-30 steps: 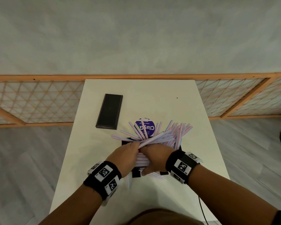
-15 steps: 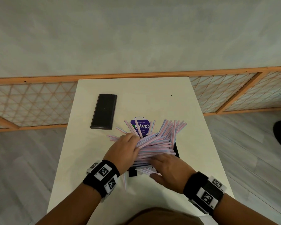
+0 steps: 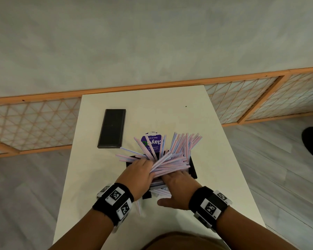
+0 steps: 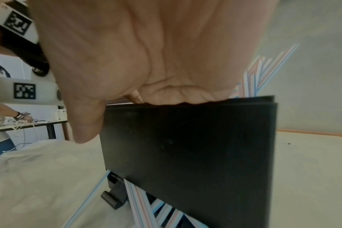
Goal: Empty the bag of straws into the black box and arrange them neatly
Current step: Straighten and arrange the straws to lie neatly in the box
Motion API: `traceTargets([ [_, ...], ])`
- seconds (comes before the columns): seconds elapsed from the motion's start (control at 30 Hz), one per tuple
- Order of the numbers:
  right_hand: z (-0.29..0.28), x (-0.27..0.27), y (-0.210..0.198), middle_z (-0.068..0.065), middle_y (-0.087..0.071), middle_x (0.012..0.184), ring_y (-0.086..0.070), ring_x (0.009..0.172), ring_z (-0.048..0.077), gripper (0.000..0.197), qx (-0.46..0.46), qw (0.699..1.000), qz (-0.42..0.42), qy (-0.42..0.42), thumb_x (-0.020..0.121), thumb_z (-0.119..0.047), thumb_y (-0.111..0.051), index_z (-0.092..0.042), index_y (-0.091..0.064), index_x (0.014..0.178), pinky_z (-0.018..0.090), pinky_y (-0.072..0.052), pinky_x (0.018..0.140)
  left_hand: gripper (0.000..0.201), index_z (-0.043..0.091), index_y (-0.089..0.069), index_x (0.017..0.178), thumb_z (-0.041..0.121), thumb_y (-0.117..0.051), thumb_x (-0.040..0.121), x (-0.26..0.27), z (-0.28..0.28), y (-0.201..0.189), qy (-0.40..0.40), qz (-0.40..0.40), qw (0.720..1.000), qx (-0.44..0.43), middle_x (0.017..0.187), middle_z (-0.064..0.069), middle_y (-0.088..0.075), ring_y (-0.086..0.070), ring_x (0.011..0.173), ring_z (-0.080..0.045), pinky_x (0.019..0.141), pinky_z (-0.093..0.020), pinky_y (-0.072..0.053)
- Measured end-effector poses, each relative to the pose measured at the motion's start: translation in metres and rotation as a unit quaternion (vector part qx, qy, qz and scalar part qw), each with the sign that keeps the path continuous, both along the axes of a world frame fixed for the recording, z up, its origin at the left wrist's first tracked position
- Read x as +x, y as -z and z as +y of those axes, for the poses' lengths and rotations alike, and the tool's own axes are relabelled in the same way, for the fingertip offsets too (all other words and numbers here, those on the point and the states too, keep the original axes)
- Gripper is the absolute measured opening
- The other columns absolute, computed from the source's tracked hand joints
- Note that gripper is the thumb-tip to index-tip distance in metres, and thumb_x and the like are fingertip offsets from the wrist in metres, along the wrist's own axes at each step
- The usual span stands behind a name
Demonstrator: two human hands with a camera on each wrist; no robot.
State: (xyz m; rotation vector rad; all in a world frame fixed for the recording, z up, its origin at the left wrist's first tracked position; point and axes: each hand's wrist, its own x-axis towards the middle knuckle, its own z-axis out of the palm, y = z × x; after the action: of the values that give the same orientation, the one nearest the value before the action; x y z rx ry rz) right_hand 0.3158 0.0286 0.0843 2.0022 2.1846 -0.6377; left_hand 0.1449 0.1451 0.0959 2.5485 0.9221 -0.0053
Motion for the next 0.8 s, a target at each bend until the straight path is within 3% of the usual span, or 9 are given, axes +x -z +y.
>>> traceTargets([
  [0.2, 0.011, -0.001, 0.008, 0.003, -0.055, 0.146, -0.050, 0.134, 0.031, 0.105, -0.013, 1.000, 0.000, -0.003, 0.064, -0.086, -0.044, -0.023, -0.040, 0.148, 0.049, -0.037, 0.114, 0.033, 0.027, -0.052, 0.133, 0.038, -0.047, 0.102, -0.001, -0.004, 0.004, 0.002, 0.021, 1.000, 0.005, 0.124, 0.005, -0.059, -0.054, 0.115, -0.019, 0.103, -0.036, -0.045],
  [0.3, 0.018, 0.000, 0.000, 0.002, -0.052, 0.149, -0.049, 0.136, 0.030, 0.096, -0.013, 1.000, 0.021, 0.007, 0.069, -0.078, -0.058, -0.028, -0.038, 0.149, 0.047, -0.038, 0.115, 0.031, 0.026, -0.051, 0.133, 0.034, -0.045, 0.103, -0.004, -0.004, 0.005, -0.010, 0.028, 1.000, -0.001, 0.126, 0.004, -0.057, -0.053, 0.116, -0.020, 0.102, -0.037, -0.046],
  [0.43, 0.017, -0.003, -0.002, 0.002, -0.043, 0.156, -0.037, 0.145, 0.030, 0.089, 0.004, 1.000, 0.029, 0.009, 0.075, -0.065, -0.067, -0.027, -0.037, 0.150, 0.046, -0.029, 0.120, 0.025, 0.023, -0.050, 0.128, 0.030, -0.042, 0.105, -0.011, -0.005, 0.004, -0.022, 0.046, 0.999, -0.007, 0.128, 0.001, -0.054, -0.053, 0.115, -0.022, 0.100, -0.037, -0.047],
  [0.6, 0.017, -0.001, 0.002, -0.003, -0.045, 0.154, -0.039, 0.144, 0.027, 0.089, 0.019, 0.999, 0.039, 0.001, 0.072, -0.067, -0.063, -0.034, -0.036, 0.150, 0.046, -0.035, 0.118, 0.020, 0.023, -0.050, 0.122, 0.030, -0.040, 0.106, -0.017, -0.010, 0.000, -0.022, 0.034, 0.999, -0.011, 0.124, 0.001, -0.055, -0.053, 0.109, -0.022, 0.094, -0.034, -0.046],
  [0.8, 0.012, 0.007, -0.008, -0.002, -0.053, 0.146, -0.047, 0.136, 0.025, 0.080, 0.035, 0.999, 0.031, -0.009, 0.073, -0.067, -0.060, -0.030, -0.044, 0.143, 0.043, -0.040, 0.114, 0.030, 0.025, -0.050, 0.133, 0.034, -0.045, 0.105, -0.017, -0.007, 0.000, -0.039, -0.019, 0.997, -0.065, 0.127, 0.002, -0.055, -0.050, 0.117, -0.021, 0.099, -0.034, -0.044],
])
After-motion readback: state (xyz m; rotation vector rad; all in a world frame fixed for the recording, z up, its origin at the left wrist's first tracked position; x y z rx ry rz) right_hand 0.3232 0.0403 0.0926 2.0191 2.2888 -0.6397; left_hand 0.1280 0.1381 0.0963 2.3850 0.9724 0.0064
